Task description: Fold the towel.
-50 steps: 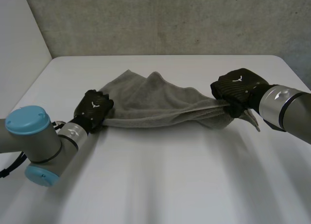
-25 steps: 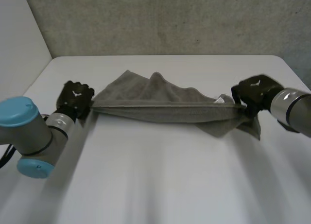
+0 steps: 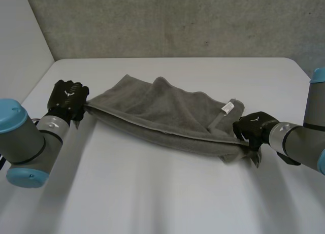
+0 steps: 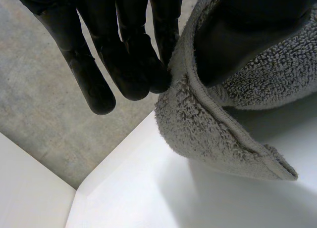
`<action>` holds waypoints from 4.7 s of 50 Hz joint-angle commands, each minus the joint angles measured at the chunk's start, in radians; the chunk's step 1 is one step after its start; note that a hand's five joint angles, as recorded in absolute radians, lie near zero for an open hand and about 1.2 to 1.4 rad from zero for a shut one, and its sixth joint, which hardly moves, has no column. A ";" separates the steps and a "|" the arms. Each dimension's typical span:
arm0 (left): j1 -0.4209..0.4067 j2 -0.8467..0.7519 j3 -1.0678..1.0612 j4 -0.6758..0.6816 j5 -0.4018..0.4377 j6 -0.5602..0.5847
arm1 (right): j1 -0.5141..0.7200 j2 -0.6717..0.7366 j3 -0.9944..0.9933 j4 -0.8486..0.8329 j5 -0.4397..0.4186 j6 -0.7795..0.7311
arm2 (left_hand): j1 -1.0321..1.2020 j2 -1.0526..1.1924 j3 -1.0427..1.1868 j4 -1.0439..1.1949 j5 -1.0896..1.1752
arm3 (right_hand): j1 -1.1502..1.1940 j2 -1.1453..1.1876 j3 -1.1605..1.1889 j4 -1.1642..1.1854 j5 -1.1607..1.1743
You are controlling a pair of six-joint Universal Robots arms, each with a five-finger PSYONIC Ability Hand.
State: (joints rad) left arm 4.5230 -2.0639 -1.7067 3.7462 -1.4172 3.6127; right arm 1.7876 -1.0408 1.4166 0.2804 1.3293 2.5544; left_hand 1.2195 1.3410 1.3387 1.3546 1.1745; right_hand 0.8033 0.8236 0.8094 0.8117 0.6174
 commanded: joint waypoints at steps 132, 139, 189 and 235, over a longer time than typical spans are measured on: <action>0.278 0.377 -0.171 -0.233 0.461 0.018 | -0.114 -0.317 -0.027 0.122 -0.159 -0.287 | 0.177 0.055 0.058 0.042 0.047 | 0.593 0.573 0.587 0.585 0.604; 0.275 0.277 -0.053 -0.232 0.448 0.001 | -0.111 -0.163 -0.166 0.115 -0.165 -0.283 | 0.177 0.055 0.058 0.042 0.047 | 0.593 0.573 0.587 0.585 0.604; 0.061 -0.570 1.061 -0.536 0.124 -0.106 | 0.081 0.673 -1.203 -0.043 0.238 -0.171 | -1.032 -1.154 -1.152 -1.168 -1.162 | -0.629 -0.649 -0.635 -0.637 -0.617; 0.085 0.050 0.179 -0.236 0.090 -0.417 | -0.071 0.340 -0.412 -0.049 0.071 0.044 | -0.997 -1.119 -1.116 -1.132 -1.127 | 0.054 0.033 0.048 0.045 0.065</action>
State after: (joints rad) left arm 4.6018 -2.0126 -1.5222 3.5084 -1.3270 3.2106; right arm 1.7182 -0.7148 0.9989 0.2441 1.3993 2.6000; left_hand 0.2438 0.2459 0.2470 0.2557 0.0614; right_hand 0.8344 0.8339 0.8274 0.8283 0.6549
